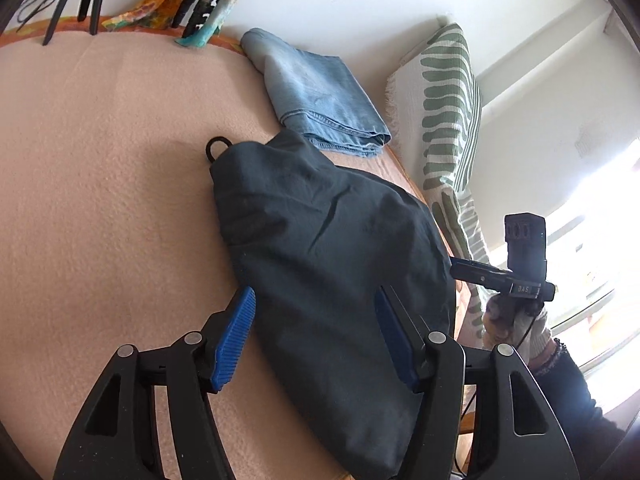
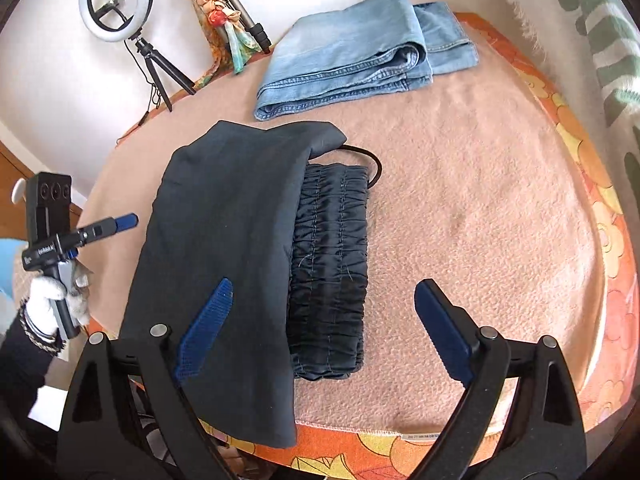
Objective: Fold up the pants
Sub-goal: 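Grasp the folded pants with both grippers and lift them off the bed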
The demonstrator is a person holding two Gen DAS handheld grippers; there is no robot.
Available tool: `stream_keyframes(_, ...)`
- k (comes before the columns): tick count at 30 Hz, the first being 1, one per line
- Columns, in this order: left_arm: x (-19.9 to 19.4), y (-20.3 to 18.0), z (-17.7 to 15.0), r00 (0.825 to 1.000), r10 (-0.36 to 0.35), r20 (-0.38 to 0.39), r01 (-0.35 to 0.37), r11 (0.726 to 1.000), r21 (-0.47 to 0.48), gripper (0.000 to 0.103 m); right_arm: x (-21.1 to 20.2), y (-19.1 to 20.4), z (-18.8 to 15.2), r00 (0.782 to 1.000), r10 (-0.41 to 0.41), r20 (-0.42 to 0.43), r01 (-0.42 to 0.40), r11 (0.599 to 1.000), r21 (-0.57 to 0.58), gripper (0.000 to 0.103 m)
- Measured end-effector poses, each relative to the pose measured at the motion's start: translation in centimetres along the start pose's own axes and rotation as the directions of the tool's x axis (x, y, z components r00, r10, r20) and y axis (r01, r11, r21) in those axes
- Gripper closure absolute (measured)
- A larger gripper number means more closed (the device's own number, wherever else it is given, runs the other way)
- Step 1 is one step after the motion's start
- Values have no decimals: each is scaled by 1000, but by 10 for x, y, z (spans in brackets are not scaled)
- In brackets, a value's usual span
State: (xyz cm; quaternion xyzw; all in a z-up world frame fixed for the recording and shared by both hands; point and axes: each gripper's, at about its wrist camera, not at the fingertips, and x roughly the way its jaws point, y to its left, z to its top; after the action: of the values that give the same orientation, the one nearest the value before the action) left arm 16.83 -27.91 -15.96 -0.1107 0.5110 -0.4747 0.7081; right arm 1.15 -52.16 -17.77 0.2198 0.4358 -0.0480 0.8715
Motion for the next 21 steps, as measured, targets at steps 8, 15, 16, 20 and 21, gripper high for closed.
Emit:
stream_keyframes(8, 16, 9, -8, 999, -33, -36, 31, 997, -66, 41, 31, -26, -3, 969, 238, -58, -230, 965, 123, 8)
stream_keyframes(15, 20, 13, -10, 998, -55, -19, 54, 996, -68, 41, 42, -21, -1, 932, 362, -2, -359, 925, 123, 7)
stream_keyframes(16, 22, 13, -9, 998, -61, -17, 59, 996, -69, 41, 44, -15, 1, 935, 354, 3, -352, 930, 107, 7)
stream_keyframes(20, 25, 17, -5, 996, -86, -4, 85, 990, -111, 41, 46, -3, 5, 958, 285, -7, -284, 955, 86, 32)
stream_keyframes(21, 26, 17, -4, 996, -84, -3, 83, 990, -111, 41, 46, -6, 5, 959, 284, -10, -281, 954, 100, 42)
